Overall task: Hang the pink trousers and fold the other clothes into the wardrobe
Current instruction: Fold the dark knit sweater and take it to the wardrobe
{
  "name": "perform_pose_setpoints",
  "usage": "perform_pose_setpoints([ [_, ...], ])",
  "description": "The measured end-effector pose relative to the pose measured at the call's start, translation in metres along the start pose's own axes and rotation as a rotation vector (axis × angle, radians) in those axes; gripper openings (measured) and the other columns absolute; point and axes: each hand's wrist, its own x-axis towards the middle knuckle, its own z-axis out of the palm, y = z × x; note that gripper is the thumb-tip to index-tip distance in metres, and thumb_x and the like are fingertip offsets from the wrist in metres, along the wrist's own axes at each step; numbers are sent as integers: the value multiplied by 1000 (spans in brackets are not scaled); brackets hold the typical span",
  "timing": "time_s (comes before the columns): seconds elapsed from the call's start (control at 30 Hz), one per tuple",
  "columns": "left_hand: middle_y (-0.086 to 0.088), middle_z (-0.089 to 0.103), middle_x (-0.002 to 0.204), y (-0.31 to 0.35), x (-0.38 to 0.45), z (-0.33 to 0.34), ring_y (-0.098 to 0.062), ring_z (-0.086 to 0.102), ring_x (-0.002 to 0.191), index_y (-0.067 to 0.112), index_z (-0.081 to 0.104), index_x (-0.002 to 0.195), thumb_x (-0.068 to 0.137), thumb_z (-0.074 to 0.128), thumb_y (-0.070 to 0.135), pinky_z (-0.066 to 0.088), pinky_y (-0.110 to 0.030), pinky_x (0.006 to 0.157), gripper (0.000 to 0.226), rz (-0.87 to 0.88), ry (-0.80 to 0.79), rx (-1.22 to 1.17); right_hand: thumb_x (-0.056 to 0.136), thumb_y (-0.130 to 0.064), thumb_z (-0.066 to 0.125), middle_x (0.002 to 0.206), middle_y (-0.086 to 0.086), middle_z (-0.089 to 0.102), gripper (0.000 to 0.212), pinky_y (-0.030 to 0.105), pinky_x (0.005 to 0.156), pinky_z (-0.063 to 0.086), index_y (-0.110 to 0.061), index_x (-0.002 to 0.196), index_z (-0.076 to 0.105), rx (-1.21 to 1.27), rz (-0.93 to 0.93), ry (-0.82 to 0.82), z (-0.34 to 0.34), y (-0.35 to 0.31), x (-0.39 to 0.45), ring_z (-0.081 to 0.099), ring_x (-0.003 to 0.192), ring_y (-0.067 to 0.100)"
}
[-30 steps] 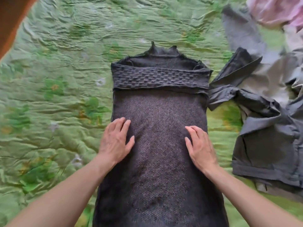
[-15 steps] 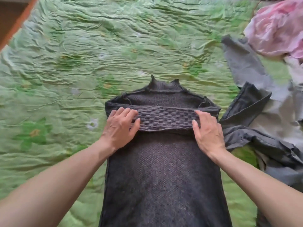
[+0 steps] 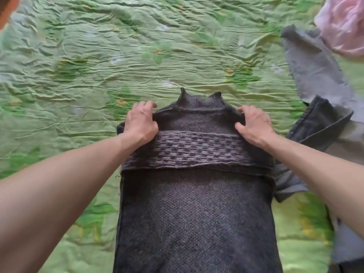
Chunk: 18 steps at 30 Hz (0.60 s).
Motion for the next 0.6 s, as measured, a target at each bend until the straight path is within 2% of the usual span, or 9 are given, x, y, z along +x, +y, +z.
perform_pose_setpoints([
  [0.07, -11, 62, 120, -2, -2, -3, -31, 50, 112, 12, 61, 120, 84, 63, 2, 43, -43, 97, 37, 77, 55, 0, 90, -17, 68, 115, 17, 67, 34, 46, 93, 48, -10, 121, 60, 77, -77, 108, -1, 2, -10, 61, 107, 35],
  [0.13, -11, 60, 110, -7, -8, -6, -31, 50, 102, 11, 56, 108, 83, 63, -1, 44, -44, 89, 29, 193, 99, 2, 87, -12, 71, 97, 14, 67, 23, 41, 76, 46, -10, 106, 58, 86, -175, 237, -4, 4, -26, 62, 89, 34],
  [0.23, -17, 56, 105, -23, -26, -13, -36, 54, 95, 5, 51, 105, 79, 68, -8, 49, -51, 80, 33, 436, 177, 129, 80, -9, 75, 89, 15, 62, 23, 44, 73, 44, -7, 94, 56, -81, -408, 383, -7, 19, -53, 59, 84, 37],
  [0.33, -19, 53, 104, -45, -45, -15, -36, 53, 89, 4, 53, 103, 76, 69, -9, 47, -51, 74, 35, 620, 230, 314, 83, -16, 69, 98, 15, 57, 25, 49, 80, 46, -7, 103, 58, -249, -566, 354, 0, 47, -71, 56, 90, 40],
  [0.43, -18, 55, 112, -60, -61, -9, -37, 54, 99, 7, 55, 109, 83, 55, 5, 46, -50, 84, 26, 757, 143, 430, 89, -25, 59, 113, 13, 56, 48, 49, 84, 45, -14, 136, 59, -346, -631, 215, 12, 67, -85, 54, 99, 39],
  [0.5, -17, 55, 117, -59, -65, -8, -38, 54, 106, 8, 55, 109, 82, 47, 20, 45, -51, 88, 30, 734, 75, 457, 93, -28, 56, 116, 11, 57, 52, 48, 85, 44, -19, 144, 59, -345, -662, 206, 15, 70, -92, 54, 102, 36],
  [0.6, -16, 55, 123, -44, -68, -9, -38, 53, 113, 7, 56, 105, 88, 47, 36, 43, -50, 94, 35, 607, 69, 367, 98, -31, 56, 123, 11, 60, 43, 48, 95, 43, -18, 138, 65, -221, -620, 256, 14, 58, -96, 58, 113, 37],
])
